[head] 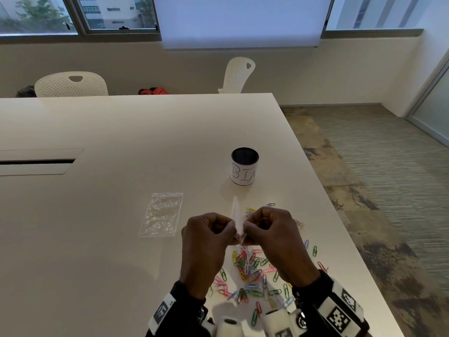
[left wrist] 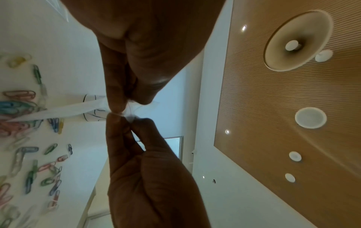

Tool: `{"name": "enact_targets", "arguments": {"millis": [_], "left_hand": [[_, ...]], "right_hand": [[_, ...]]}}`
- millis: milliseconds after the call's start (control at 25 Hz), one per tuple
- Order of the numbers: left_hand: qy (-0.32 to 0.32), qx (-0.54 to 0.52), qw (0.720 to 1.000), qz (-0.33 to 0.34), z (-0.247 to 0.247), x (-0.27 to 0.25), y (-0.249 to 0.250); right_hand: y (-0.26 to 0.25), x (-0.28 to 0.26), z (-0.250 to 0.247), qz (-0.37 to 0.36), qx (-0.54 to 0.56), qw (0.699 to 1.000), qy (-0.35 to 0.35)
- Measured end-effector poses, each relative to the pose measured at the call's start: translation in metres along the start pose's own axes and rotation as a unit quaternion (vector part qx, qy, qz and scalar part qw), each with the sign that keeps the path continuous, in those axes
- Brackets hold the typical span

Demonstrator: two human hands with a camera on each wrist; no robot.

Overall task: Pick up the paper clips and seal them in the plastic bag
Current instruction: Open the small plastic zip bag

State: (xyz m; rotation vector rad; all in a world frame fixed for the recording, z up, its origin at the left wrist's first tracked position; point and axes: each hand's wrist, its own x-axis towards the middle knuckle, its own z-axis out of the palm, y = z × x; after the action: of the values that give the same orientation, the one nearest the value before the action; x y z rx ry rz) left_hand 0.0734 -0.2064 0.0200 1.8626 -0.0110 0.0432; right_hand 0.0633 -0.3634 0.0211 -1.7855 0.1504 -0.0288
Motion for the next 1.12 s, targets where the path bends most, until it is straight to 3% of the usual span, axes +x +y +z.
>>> {"name": "enact_targets", "arguments": {"millis": [120,240,400,680,960,1120], "left_hand": [[-0.008,0.053,0.998,0.032,-0.001,-0.003,0.0],[-0.009,0.114,0.991,0.063,-0.002,-0.006,0.002],[-0.017,0.13,0.988,0.087,-0.004,-0.009,0.004],[-0.024,0.112,0.989,0.097,-0.007,-0.004,0.005],[0.024,0.154,0.984,0.086,-0.01,-0.001,0.003],[0.02,0.127,0.988,0.088,-0.006,-0.002,0.006]], "right_hand": [[-0.003,-0.001,0.003,-0.002,-0.062,0.998,-0.014],[-0.009,-0.001,0.007,-0.057,-0.127,0.99,0.014],[-0.014,0.002,0.008,-0.1,-0.102,0.989,0.036],[-0.018,0.004,0.003,-0.087,-0.097,0.991,0.003],[-0.019,0.009,-0.01,-0.112,-0.231,0.965,0.056],[-0.02,0.003,0.0,-0.076,-0.206,0.975,0.024]]}}
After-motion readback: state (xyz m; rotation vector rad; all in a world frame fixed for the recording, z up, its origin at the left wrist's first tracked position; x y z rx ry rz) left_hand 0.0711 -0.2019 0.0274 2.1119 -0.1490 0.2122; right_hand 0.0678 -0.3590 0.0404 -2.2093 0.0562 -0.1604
